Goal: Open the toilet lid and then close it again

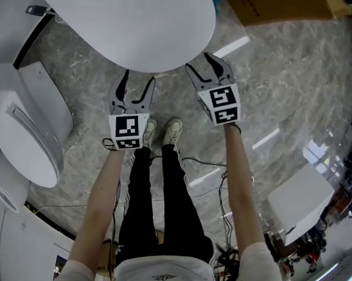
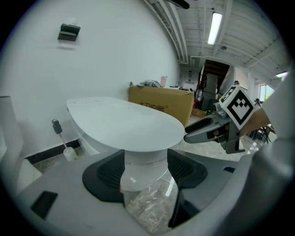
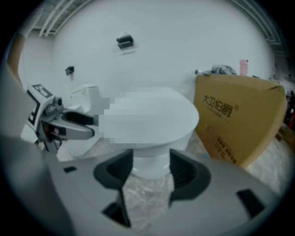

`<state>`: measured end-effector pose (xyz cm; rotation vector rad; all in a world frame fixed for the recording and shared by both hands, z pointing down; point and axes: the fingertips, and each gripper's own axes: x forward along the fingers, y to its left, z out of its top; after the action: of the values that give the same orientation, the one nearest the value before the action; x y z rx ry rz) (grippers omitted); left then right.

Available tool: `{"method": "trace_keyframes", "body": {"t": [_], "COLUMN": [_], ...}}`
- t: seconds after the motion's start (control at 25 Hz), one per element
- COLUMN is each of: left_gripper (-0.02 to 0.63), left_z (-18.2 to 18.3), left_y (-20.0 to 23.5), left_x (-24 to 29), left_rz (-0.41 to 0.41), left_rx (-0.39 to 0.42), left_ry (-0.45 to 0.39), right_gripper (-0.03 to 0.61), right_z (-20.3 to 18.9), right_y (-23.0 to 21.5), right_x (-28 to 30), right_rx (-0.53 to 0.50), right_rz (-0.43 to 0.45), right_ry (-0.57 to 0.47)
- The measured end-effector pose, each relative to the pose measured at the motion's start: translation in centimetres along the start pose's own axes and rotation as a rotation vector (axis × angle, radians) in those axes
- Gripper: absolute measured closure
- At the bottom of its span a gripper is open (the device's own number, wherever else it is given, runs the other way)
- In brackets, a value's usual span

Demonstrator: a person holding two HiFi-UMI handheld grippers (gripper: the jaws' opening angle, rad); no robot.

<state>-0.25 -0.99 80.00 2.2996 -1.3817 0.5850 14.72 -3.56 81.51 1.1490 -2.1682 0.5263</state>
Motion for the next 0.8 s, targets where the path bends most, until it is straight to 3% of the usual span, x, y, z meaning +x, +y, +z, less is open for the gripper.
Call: {"method": "trace_keyframes", "body": {"t": [0.16,0.44,0.8], "left_gripper": [0.316,0.316,0.316], "left_z": [-1.0,-0.4,-0.3], "left_y": [0.8,0.7,0.8], "left_x": [0.7,1.3,0.9], "left_rz": [0.043,-0.007,-0.003], "left_rx": [-0.073,0.026,-0.001], "left_ry": [0.022,0.014,0.014], "right_gripper": [0.331,0.332,0.347], "right_z": [-0.2,-0.1,0.2], "right_y": [0.0,0.0,0.3], "right_x": [0.6,0.6,0.5], "right_rx": [-0.018,0.031,-0.002], "right_rz": [0.019,0.078,0.101], "right_ry": [0.022,0.045,0.1]}}
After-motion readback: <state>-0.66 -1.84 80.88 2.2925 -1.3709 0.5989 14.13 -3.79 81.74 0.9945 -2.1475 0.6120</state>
